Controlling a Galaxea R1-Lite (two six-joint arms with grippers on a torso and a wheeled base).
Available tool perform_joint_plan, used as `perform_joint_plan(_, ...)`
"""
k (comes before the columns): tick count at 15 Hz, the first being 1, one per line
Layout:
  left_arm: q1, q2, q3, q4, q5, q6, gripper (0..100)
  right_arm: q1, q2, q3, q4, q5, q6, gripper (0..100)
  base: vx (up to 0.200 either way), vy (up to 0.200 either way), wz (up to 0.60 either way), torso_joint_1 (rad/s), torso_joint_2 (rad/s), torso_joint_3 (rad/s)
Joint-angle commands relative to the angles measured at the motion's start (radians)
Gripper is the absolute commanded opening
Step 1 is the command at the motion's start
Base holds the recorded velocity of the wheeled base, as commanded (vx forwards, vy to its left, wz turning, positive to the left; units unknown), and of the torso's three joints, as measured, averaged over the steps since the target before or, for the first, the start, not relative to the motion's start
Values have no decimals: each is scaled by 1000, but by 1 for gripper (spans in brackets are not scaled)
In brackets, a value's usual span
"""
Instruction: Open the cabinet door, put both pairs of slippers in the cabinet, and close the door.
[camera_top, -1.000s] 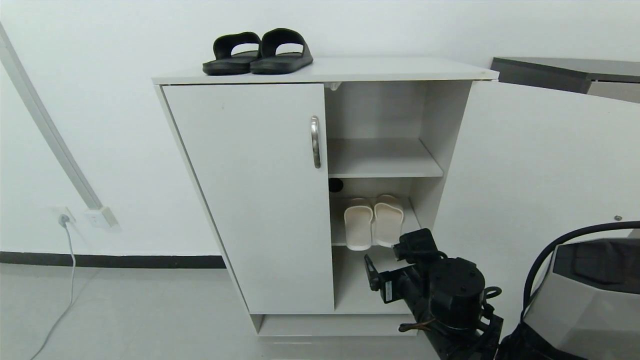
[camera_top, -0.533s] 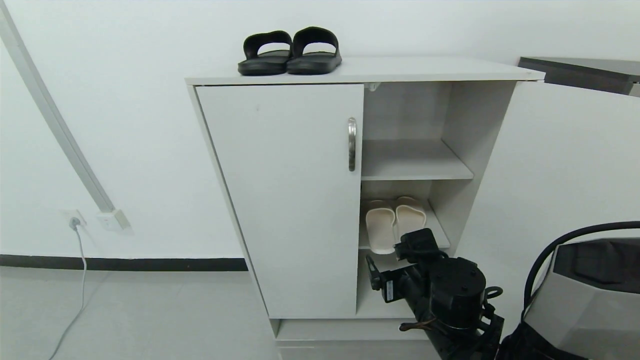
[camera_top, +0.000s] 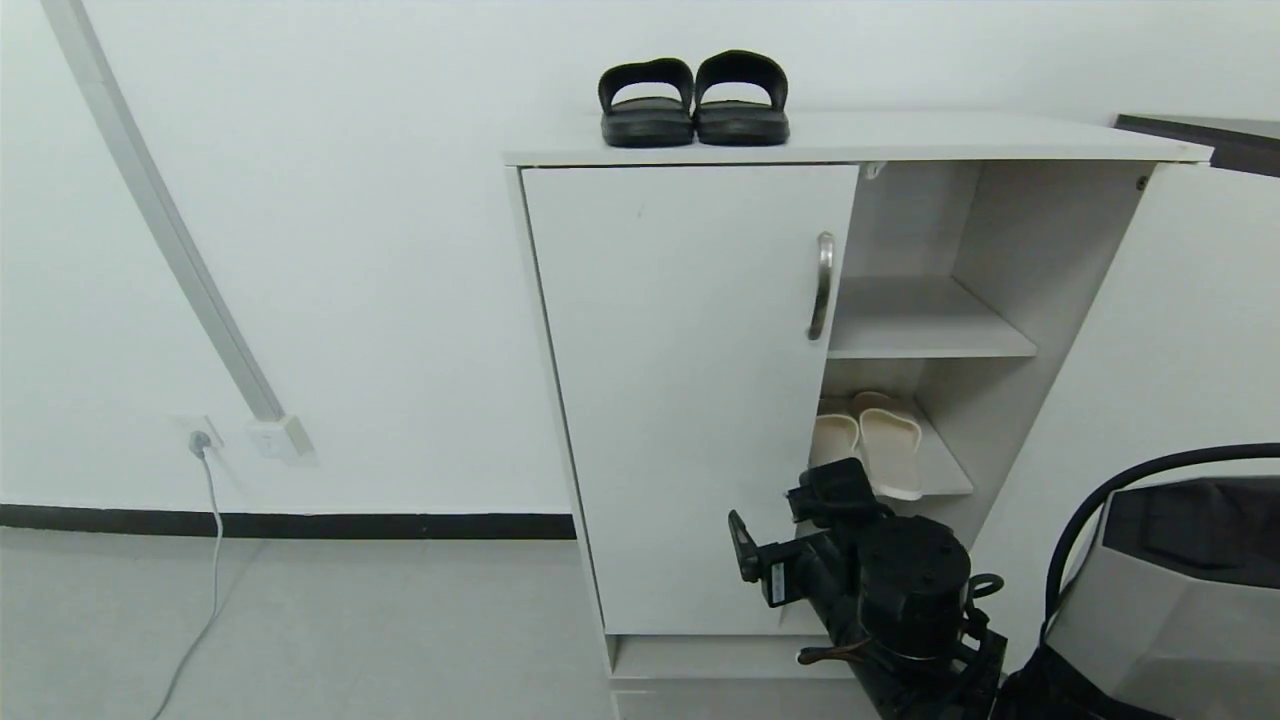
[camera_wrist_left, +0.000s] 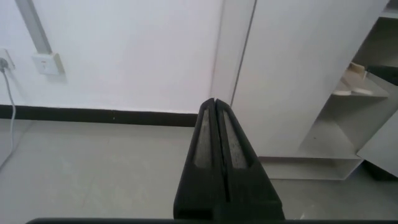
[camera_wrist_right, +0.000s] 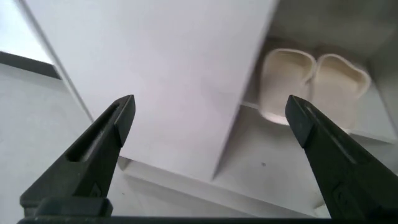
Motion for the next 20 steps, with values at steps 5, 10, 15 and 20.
perform_joint_plan(5, 0, 0, 0, -1, 4, 1, 0, -3, 5, 32, -70, 32, -32, 100, 0, 120, 0, 0, 0, 1)
perform_joint_plan(10, 0, 0, 0, -1, 2, 0, 0, -9, 11, 32, -40, 47, -34, 100, 0, 0, 0, 0, 0, 0)
perform_joint_plan(15, 0, 0, 0, -1, 4, 0, 0, -17, 14, 29, -44, 45, -42, 100, 0, 0, 0, 0, 0, 0)
perform_joint_plan(20, -2, 0, 0, -1, 2, 0, 0, -20, 14, 29, -46, 45, -48, 100, 0, 0, 0, 0, 0, 0)
